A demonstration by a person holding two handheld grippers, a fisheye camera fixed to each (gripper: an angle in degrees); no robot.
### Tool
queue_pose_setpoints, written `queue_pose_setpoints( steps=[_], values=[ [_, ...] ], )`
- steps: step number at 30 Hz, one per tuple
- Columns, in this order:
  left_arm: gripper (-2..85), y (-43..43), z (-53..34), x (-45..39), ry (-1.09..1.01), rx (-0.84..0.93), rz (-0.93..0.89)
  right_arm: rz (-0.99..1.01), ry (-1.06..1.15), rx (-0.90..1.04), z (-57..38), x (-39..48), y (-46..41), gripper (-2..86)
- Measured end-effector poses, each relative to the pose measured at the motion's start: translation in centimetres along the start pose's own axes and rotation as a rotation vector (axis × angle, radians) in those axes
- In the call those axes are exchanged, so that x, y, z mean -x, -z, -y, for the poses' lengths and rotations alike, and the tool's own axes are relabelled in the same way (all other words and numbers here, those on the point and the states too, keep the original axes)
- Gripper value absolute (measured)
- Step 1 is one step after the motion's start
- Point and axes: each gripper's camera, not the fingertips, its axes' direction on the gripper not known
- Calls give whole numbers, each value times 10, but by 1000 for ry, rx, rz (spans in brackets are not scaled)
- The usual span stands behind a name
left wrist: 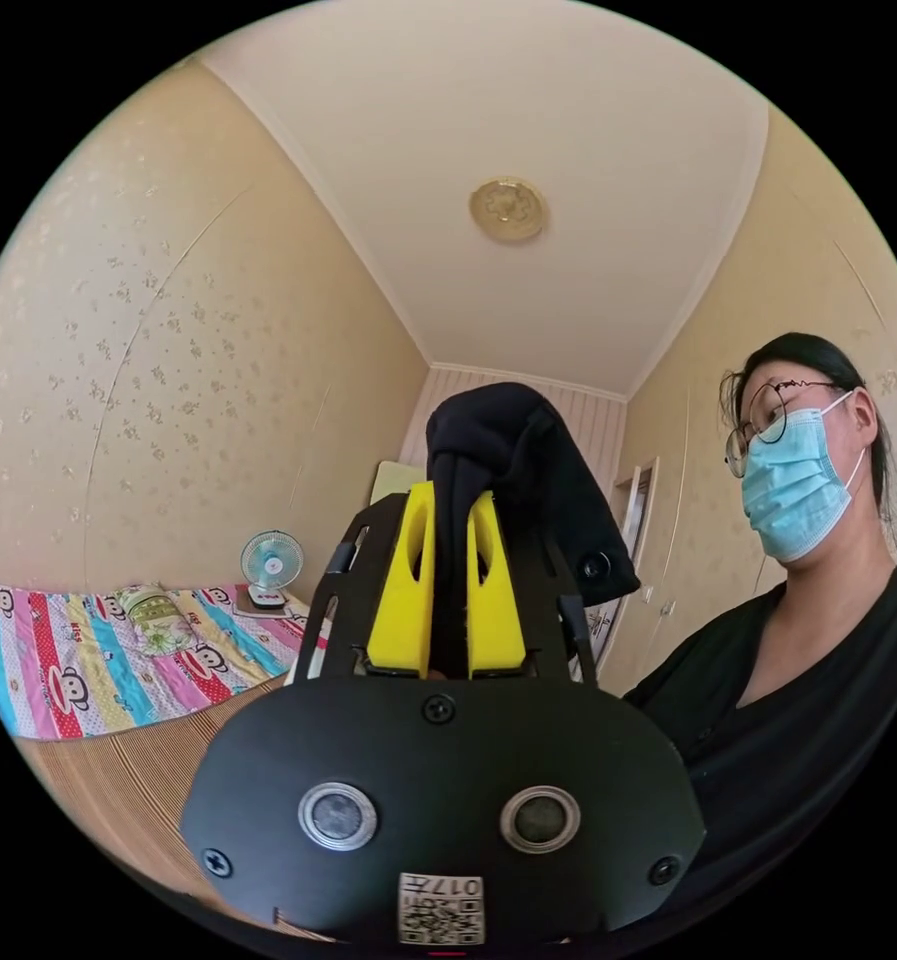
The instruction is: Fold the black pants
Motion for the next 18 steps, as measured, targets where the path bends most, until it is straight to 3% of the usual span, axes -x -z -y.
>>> queue_pose_setpoints(
  steps=[5, 11, 18],
  values=[
    [52, -14, 4, -14, -17, 27, -13, -21, -2, -142, -31, -6, 37, 66],
    [52, -28, 12, -31, -103, 86, -51, -66, -104, -58, -83, -27, 21, 115],
    [51, -49, 12, -39, -100, 145, -111, 130, -272, 47, -110, -77, -61, 194]
  ],
)
